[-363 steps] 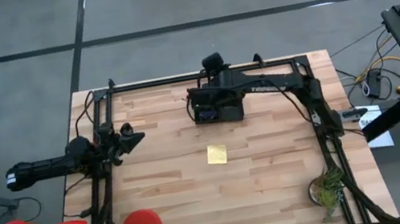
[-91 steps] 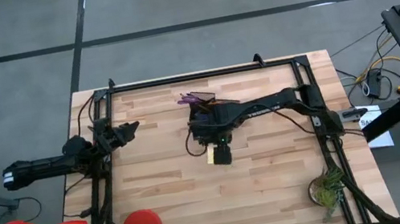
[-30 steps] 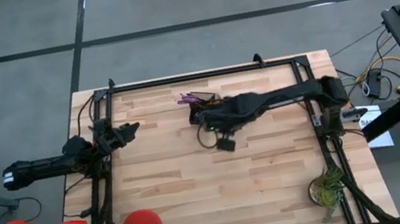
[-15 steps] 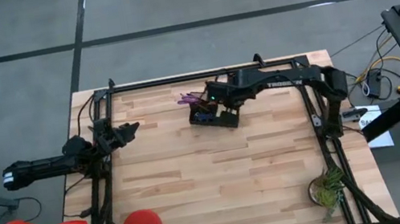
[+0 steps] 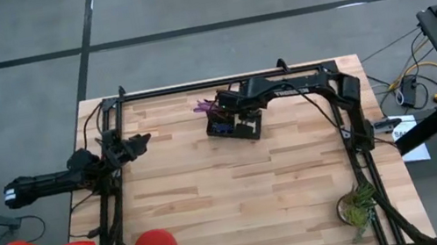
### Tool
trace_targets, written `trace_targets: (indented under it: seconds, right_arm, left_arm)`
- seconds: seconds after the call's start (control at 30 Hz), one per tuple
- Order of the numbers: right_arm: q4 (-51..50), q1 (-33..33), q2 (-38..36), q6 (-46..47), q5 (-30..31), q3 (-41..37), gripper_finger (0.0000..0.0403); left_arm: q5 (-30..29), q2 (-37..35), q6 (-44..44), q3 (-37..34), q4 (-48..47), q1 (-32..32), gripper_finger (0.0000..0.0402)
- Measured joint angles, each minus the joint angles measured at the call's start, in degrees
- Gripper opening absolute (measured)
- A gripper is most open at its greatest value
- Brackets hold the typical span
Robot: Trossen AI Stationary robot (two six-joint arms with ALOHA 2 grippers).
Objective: Pick and place office supplies into organizer
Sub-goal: Put the yellow sticky note into the desk organizer, then return to Home Position
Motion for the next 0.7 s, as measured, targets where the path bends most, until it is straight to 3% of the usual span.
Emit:
trace_targets:
  seconds: [0.33,0.7]
  right_arm:
    - [-2.2,0.0,0.2,2.2,1.4,0.0,0.0024]
    - [-4.2,0.1,-0.1,3.2,0.1,0.5,0.0143]
  left_arm:
    - [0.0,-0.4,0.0,0.0,0.1,0.0,0.0000]
    - [0.0,-0.4,0.0,0.0,0.1,0.0,0.0000]
